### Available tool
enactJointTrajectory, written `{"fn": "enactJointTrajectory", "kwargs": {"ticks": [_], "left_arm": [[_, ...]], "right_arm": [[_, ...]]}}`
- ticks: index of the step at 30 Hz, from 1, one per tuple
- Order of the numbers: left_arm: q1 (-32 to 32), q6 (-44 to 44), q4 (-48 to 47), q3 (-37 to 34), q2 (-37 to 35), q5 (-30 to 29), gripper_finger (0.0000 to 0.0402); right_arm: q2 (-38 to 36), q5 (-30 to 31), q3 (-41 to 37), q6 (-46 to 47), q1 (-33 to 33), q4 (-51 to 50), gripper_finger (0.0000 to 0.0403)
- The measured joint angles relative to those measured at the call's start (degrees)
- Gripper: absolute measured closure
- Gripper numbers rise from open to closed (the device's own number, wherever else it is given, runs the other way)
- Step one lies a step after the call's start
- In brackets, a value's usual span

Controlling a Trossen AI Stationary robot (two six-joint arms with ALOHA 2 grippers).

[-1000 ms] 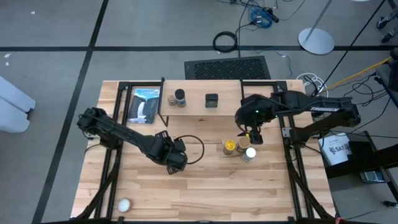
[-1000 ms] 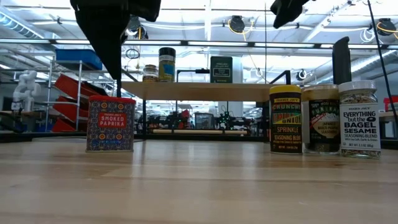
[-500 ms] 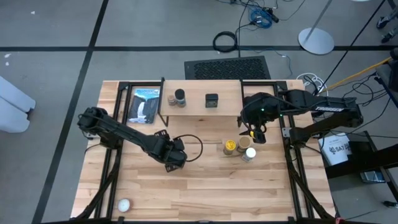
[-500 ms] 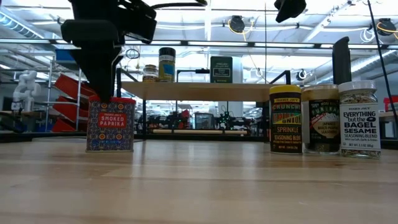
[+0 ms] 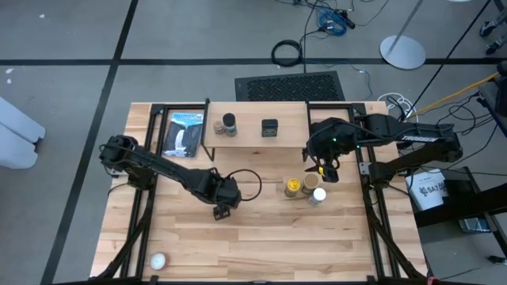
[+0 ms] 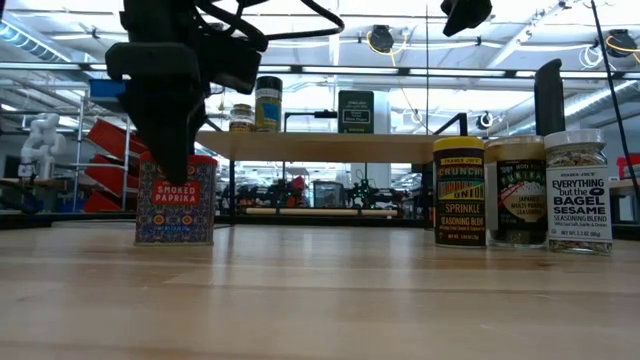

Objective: Shelf spices
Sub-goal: Put the red seasoning can on the shelf

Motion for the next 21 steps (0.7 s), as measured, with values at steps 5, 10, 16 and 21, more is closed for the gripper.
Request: {"fn": "enactJointTrajectory", "kwargs": {"ticks": [5, 10, 16, 21], "left_arm": [[0.16, 1.46, 0.15, 0.0, 0.0, 0.0, 0.0074], [0.31, 1.54, 0.17, 0.0, 0.0, -1.17, 0.0109], [0.35, 3.04, 0.15, 0.0, 0.0, -1.27, 0.0135], [0.33, 4.4, 0.15, 0.0, -0.02, -0.83, 0.0157]], "right_arm": [[0.0, 0.0, 0.0, -0.24, 0.0, 0.0, 0.0129], [0.0, -0.02, 0.0, -0.24, 0.0, 0.0, 0.0129], [0.0, -0.02, 0.0, -0.24, 0.0, 0.0, 0.0129], [0.0, -0.02, 0.0, -0.24, 0.0, 0.0, 0.0129]]}}
